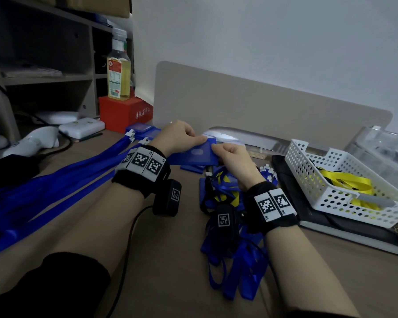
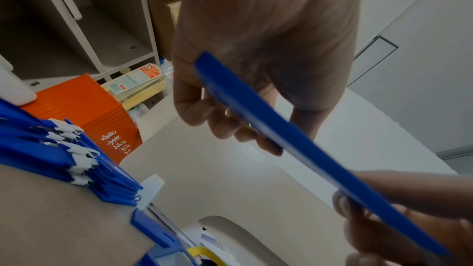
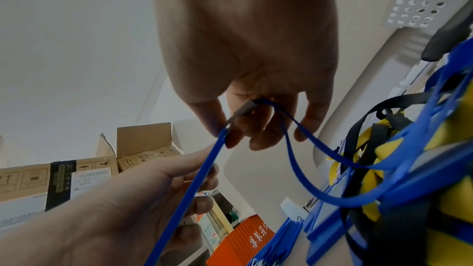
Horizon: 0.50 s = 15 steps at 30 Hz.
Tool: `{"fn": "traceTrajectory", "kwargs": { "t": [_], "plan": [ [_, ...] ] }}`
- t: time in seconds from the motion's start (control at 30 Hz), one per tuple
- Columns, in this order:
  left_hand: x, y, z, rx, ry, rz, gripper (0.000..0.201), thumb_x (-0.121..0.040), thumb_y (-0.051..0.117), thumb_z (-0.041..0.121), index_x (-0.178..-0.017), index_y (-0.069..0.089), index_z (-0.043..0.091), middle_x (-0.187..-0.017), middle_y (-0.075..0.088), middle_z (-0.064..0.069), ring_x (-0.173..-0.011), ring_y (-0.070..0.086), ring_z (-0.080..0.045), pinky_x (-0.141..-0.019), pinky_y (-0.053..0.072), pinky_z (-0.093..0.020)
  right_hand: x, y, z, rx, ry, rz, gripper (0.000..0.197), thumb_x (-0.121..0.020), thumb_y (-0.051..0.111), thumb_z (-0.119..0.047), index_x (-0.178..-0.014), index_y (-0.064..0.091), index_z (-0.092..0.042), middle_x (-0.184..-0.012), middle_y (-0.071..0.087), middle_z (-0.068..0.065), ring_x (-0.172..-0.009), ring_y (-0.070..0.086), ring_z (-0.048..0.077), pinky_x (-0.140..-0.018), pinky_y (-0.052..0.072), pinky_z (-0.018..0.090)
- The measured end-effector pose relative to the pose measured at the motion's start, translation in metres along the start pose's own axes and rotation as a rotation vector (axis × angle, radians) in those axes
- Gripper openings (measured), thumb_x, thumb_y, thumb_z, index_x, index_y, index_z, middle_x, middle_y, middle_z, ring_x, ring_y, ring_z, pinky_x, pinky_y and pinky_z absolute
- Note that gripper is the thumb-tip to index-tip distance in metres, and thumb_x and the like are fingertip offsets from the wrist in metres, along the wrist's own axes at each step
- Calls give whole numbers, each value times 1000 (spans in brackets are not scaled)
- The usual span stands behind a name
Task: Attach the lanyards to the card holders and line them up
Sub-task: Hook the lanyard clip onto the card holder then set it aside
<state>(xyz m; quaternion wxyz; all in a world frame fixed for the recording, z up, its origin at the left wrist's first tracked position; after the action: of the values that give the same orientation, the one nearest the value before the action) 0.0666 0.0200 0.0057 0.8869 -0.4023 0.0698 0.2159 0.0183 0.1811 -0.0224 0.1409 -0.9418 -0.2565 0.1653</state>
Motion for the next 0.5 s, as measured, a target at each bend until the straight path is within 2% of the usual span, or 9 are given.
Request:
{"fn": "traceTrajectory", "kwargs": {
  "t": [0.13,0.23,0.3,0.4,0.5],
  "plan": [
    [-1,1,-2,-31,39,1,32,-85,66,48,-85,70,16,-90,66,2,-92,57,-15,-78,42,-28,3,1,-3,-63,53,-66,26,-96,50,-13,-74,58,-2,-57,54,4,-51,54,12,-54,44,19],
    [-5,2,-7,-65,67,-2,30,-80,64,59,-83,70,30,-100,68,4,-110,52,-19,-97,42,-38,4,3,-3,-152,112,-91,24,-92,53,-13,-69,58,-8,-52,55,3,-51,59,17,-67,43,34],
    [-5,3,-4,-98,86,-13,31,-82,61,60,-88,71,31,-104,67,5,-116,47,-20,-99,38,-35,4,2,-2,-223,165,-91,19,-91,51,-12,-74,59,-7,-50,57,3,-51,60,19,-69,44,37],
    [-5,6,1,-77,104,63,34,-86,61,51,-102,70,22,-113,64,1,-118,44,-20,-97,33,-31,3,1,-2,-372,221,-92,13,-91,49,-11,-93,56,-1,-52,57,5,-51,61,19,-59,50,27],
    [-11,7,-4,-41,80,196,32,-88,59,47,-109,61,24,-121,55,-3,-120,42,-25,-99,30,-31,0,0,0,-493,259,-25,11,-91,48,-12,-88,54,-4,-55,57,4,-51,62,18,-57,48,25]
  ]
}}
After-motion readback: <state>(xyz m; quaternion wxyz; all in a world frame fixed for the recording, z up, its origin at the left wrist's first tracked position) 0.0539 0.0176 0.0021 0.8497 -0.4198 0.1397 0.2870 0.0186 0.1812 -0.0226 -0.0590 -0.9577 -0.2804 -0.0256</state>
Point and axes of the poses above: each hand's wrist, its own x-axis away from the middle knuckle, its own y-axis out of the palm, z = x × y, the point moved 2 cm from there along -x, towards the middle knuckle
